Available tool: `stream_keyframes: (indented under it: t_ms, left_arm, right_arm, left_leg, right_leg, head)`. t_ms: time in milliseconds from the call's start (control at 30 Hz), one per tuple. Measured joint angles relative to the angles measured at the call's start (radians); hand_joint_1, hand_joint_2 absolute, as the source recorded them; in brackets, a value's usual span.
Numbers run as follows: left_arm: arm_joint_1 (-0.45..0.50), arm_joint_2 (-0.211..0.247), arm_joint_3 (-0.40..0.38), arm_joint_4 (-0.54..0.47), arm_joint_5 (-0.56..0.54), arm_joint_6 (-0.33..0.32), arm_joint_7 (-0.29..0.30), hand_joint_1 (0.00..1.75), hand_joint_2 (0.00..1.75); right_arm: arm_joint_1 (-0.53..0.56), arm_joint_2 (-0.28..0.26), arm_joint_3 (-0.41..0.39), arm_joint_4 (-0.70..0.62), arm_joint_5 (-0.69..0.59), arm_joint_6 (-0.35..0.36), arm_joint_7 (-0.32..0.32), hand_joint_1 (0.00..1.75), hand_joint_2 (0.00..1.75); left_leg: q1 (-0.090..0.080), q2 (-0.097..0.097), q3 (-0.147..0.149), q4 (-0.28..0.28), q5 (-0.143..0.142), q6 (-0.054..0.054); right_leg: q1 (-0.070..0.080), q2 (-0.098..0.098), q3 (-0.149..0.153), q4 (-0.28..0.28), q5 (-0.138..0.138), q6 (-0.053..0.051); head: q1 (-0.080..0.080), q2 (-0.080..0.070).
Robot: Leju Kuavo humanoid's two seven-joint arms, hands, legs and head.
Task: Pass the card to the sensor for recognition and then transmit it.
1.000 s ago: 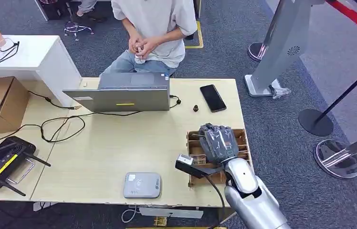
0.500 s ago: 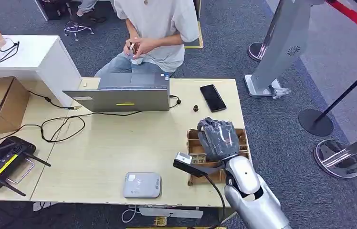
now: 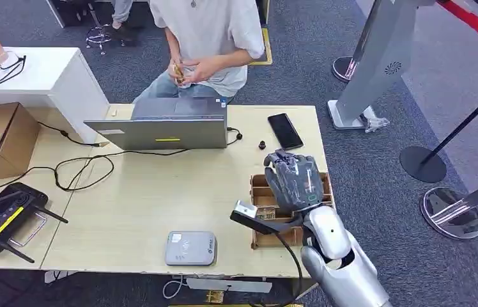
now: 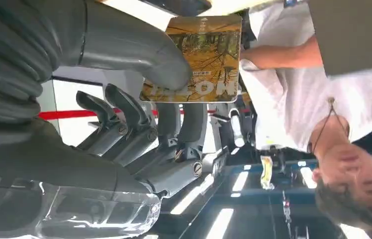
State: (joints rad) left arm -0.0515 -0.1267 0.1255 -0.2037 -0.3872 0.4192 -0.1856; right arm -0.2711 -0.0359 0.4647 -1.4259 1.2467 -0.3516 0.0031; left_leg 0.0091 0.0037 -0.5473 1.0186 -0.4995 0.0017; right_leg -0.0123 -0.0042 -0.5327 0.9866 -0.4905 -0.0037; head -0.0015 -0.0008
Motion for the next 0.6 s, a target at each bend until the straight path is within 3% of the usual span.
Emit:
stream_keyframes:
  t_ms: [100,600]
  left_arm:
    - [0.015,-0.006,0.001,0.0,0.0,0.015,-0.057,0.0,0.0]
    - [0.029,-0.004,0.001,0.0,-0.02,0.012,-0.059,0.0,0.0]
  right_arm:
    - [0.002,0.0,-0.007,-0.006,-0.011,-0.032,-0.012,1.75,1.75]
    - [-0.04,0.038,-0.01,0.009,-0.052,-0.131,-0.085,1.75,1.75]
  left_leg:
    - [0.0,0.0,0.0,0.0,0.0,0.0]
    - [0.0,0.0,0.0,0.0,0.0,0.0]
  right_leg:
    - [0.0,0.0,0.0,0.0,0.0,0.0]
    - [0.0,0.0,0.0,0.001,0.0,0.0]
  head:
    - [0.0,0.0]
    - [0.0,0.0]
